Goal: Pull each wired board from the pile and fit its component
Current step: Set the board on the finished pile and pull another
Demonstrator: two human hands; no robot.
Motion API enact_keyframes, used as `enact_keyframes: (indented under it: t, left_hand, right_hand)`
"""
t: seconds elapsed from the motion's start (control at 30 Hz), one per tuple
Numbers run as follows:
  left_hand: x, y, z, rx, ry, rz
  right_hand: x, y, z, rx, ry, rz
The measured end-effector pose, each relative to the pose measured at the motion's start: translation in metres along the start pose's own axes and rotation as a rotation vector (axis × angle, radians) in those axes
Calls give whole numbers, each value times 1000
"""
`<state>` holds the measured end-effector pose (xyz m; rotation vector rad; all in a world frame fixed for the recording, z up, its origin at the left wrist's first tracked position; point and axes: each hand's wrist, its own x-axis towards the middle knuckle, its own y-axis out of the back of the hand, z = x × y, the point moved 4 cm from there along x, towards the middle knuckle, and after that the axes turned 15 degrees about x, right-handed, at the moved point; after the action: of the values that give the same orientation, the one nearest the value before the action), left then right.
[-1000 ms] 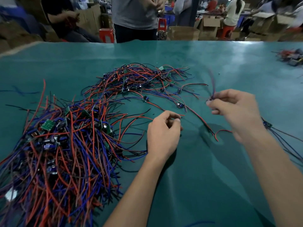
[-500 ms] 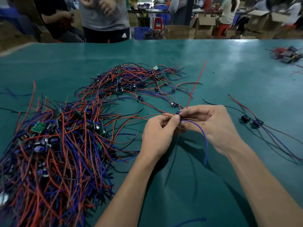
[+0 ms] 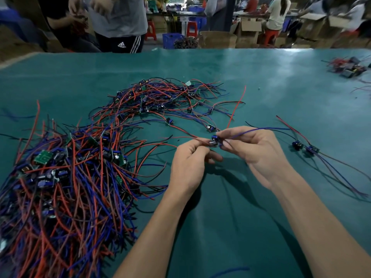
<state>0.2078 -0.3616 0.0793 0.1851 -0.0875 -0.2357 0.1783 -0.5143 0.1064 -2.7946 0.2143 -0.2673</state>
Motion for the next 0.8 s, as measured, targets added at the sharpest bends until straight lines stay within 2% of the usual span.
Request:
enact_keyframes:
  t: [0.13,0.27,0.4,0.6,0.7,0.8]
  left_hand:
    - [-1,1,2,-22,-37,30]
    - [-4,4,8,-97,-13,34]
    - [-6,5,10,-156,46,37]
    - [-4,4,10,-129,-65,16]
    - [-4,6,8,-97,-96,69]
    - [-1,7,4,-143,-49,122]
  right_hand:
    - [-1,-3,-2,52,-31,-86]
    - [-2,-3,-2,36,-4,-78]
    - [-2,-3,-2,-66,30,-43]
    - [-4,-4,-3,-123,57,-11]
    - [-5,-7,-7,-254,71,-61]
    - [-5,7,-13,-316,-32,-131]
